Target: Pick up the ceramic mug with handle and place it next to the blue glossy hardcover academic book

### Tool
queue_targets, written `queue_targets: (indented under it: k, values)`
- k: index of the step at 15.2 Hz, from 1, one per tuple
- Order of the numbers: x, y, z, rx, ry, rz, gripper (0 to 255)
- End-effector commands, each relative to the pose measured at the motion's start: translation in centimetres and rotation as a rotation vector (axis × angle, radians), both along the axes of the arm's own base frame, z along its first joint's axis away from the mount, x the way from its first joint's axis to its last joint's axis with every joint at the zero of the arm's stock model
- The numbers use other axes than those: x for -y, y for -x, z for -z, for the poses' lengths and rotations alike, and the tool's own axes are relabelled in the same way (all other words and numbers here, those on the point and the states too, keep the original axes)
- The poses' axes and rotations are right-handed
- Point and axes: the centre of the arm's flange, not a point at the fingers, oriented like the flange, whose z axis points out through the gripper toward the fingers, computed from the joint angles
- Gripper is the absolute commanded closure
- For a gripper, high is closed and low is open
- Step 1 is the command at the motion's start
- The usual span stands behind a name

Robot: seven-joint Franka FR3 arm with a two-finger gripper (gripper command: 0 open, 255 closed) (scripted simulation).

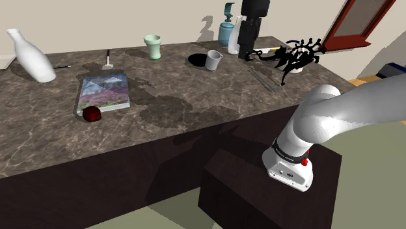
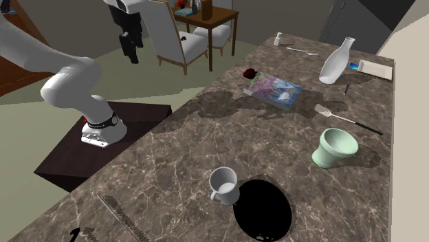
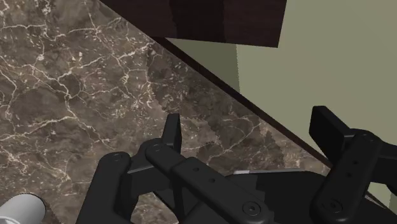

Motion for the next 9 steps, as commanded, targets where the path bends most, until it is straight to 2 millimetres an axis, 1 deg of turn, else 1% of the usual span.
queue_targets:
  k: [1,9]
  values:
    - [0.0,0.0,0.0,0.0,0.0,0.0,0]
    - [4.9,-5.0,6.1,0.077,0.057,0.0,0]
